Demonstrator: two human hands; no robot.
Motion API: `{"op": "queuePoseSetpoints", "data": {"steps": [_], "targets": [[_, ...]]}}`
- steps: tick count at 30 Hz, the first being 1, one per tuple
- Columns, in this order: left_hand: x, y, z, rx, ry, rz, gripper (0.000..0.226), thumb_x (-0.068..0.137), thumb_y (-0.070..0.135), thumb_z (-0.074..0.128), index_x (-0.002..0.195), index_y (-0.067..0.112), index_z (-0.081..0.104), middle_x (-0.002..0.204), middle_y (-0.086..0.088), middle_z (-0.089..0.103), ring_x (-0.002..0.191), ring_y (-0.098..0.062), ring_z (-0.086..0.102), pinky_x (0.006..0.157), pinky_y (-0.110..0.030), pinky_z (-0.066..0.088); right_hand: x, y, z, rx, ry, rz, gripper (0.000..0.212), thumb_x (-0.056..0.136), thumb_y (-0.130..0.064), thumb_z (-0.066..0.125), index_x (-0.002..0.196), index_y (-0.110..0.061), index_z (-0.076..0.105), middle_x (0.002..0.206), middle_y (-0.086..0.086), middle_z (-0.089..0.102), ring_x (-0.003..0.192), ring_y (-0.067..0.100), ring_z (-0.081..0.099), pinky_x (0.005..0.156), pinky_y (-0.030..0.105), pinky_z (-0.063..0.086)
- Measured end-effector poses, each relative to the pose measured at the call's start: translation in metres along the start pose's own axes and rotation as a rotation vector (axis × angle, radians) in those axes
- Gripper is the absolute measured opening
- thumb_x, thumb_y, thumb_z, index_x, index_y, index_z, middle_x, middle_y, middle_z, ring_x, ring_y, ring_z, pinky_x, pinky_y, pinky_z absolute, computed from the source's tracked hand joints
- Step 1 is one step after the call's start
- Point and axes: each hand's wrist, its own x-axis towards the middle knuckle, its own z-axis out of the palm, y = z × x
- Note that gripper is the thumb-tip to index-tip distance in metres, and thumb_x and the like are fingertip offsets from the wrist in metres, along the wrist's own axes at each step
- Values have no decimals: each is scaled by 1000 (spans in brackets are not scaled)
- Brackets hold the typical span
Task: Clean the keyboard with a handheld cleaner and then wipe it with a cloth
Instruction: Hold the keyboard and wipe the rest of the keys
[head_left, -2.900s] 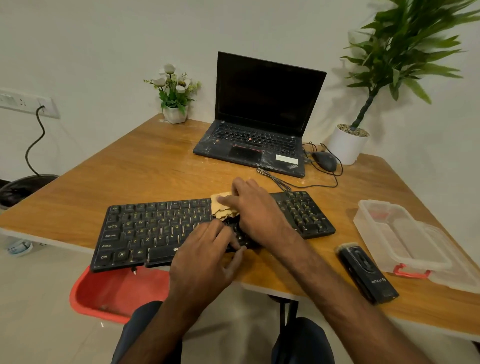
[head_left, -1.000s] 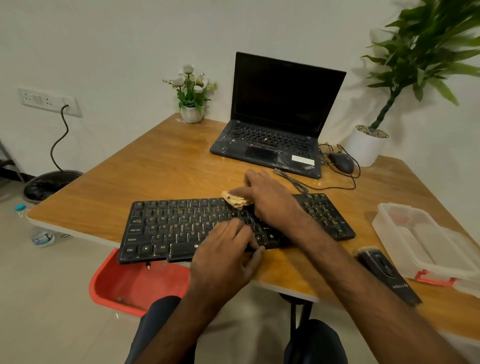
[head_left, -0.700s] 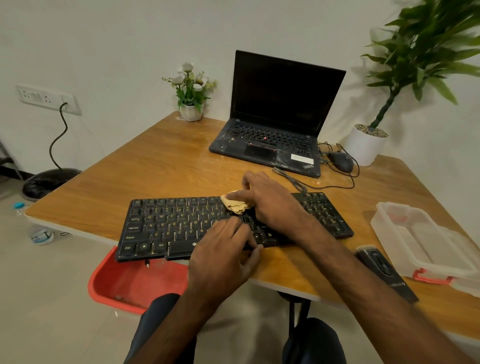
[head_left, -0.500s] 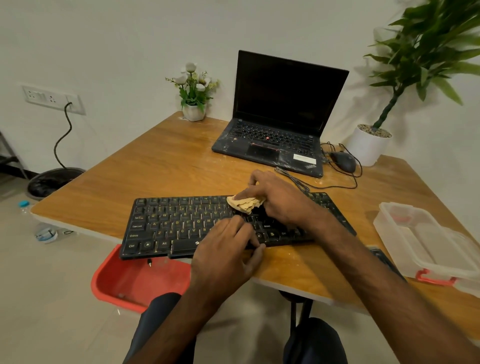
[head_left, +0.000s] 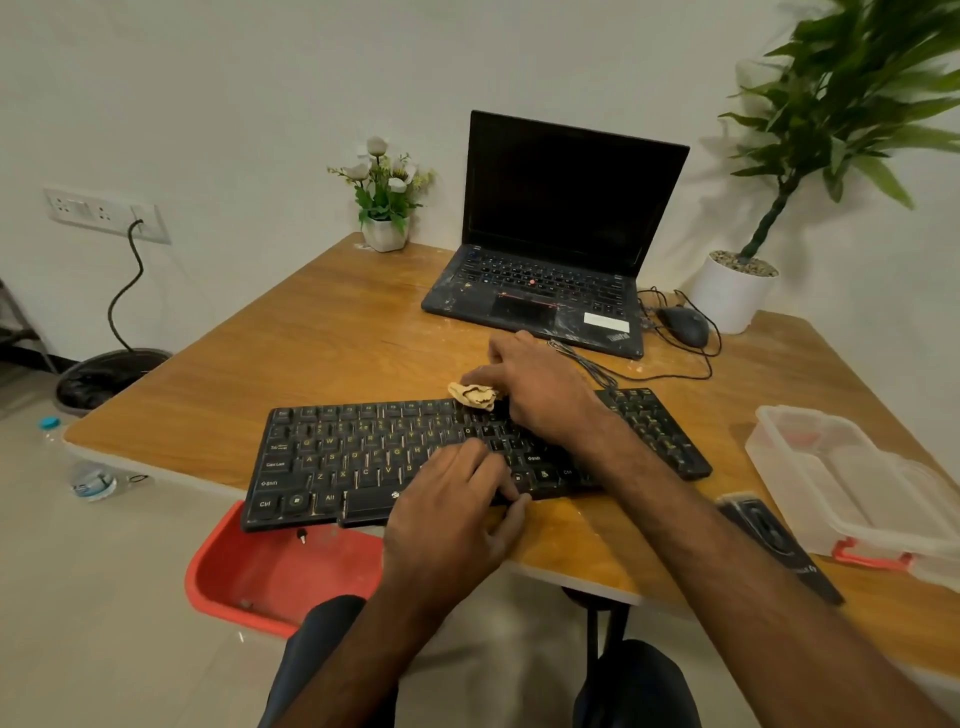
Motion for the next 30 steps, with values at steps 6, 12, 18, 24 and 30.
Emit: {"op": "queuePoseSetpoints", "data": {"steps": [6, 12, 18, 24, 30], "targets": [[0, -1, 2, -5, 3, -4, 18, 87, 35, 72, 85, 22, 59, 89, 7, 54, 84, -10, 51, 73, -19, 38, -33, 9, -1, 100, -38, 13, 57, 90, 0, 54, 131, -41, 59, 105, -5, 45, 96, 13, 41, 73, 31, 38], [0, 0, 1, -17, 8, 3, 17, 89, 36, 68, 84, 22, 59, 89, 7, 54, 84, -11, 52, 73, -21, 40, -49, 40, -12, 22, -54, 261, 48, 91, -10, 59, 128, -40, 60, 108, -6, 44, 98, 12, 40, 78, 30, 42], [1, 0, 0, -1, 0, -5, 18, 88, 36, 69, 83, 23, 58, 88, 7, 53, 84, -11, 51, 74, -17, 33, -26, -9, 0, 74, 77, 98, 48, 94, -9, 57, 135, -35, 56, 107, -3, 44, 95, 13, 38, 73, 25, 30], [0, -1, 1, 13, -10, -23, 19, 91, 42, 60, 84, 25, 59, 90, 9, 54, 84, -9, 50, 73, -17, 34, -40, 21, 3, 54, 18, 259, 47, 93, -13, 59, 135, -36, 57, 106, -5, 43, 95, 10, 36, 77, 25, 31], [0, 0, 2, 25, 9, -1, 18, 89, 38, 66, 83, 23, 59, 88, 8, 54, 83, -10, 50, 73, -16, 31, -46, 16, 0, 116, 92, 290, 47, 92, -16, 61, 135, -33, 56, 111, -4, 44, 99, 9, 36, 79, 24, 30]]}}
